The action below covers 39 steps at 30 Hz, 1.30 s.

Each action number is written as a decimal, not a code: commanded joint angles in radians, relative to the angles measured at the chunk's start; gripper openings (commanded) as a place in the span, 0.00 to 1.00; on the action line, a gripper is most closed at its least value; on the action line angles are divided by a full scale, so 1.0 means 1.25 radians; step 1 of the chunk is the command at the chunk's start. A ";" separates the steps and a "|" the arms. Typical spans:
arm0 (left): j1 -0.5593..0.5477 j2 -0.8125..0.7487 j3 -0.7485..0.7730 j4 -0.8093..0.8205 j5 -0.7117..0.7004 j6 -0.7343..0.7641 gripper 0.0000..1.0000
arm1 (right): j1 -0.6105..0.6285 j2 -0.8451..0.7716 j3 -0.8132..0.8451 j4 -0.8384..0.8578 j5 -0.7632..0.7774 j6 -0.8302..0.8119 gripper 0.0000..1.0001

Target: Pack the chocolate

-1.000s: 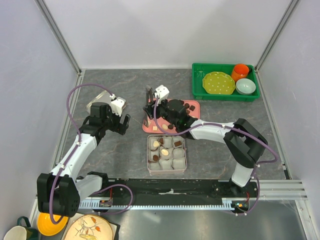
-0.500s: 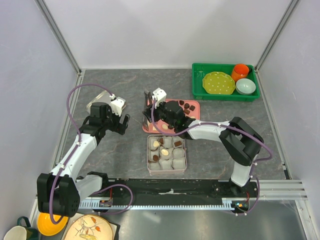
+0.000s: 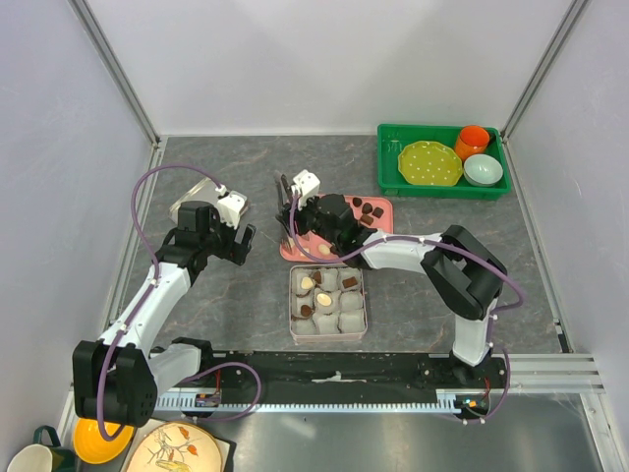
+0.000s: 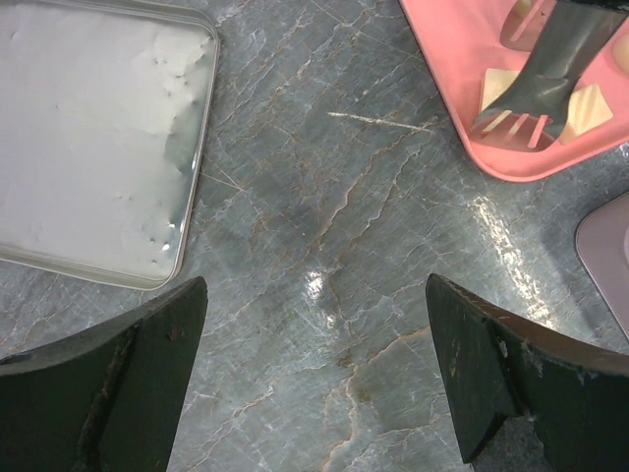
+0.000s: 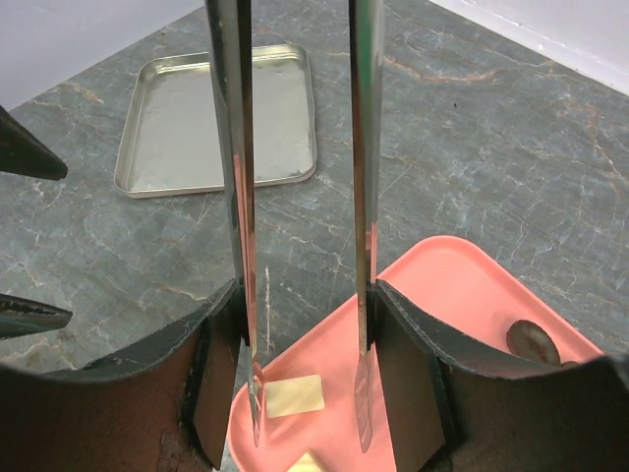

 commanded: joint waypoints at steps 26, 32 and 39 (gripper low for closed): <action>0.009 0.237 0.197 0.138 -0.245 -0.095 0.99 | -0.005 0.010 -0.030 0.144 -0.084 -0.035 0.61; 0.008 0.332 0.356 0.088 -0.093 -0.155 0.99 | -0.005 -0.013 -0.051 0.131 -0.092 -0.073 0.61; -0.017 0.365 0.439 0.008 0.057 -0.186 0.99 | -0.005 -0.043 -0.065 0.113 -0.085 -0.112 0.61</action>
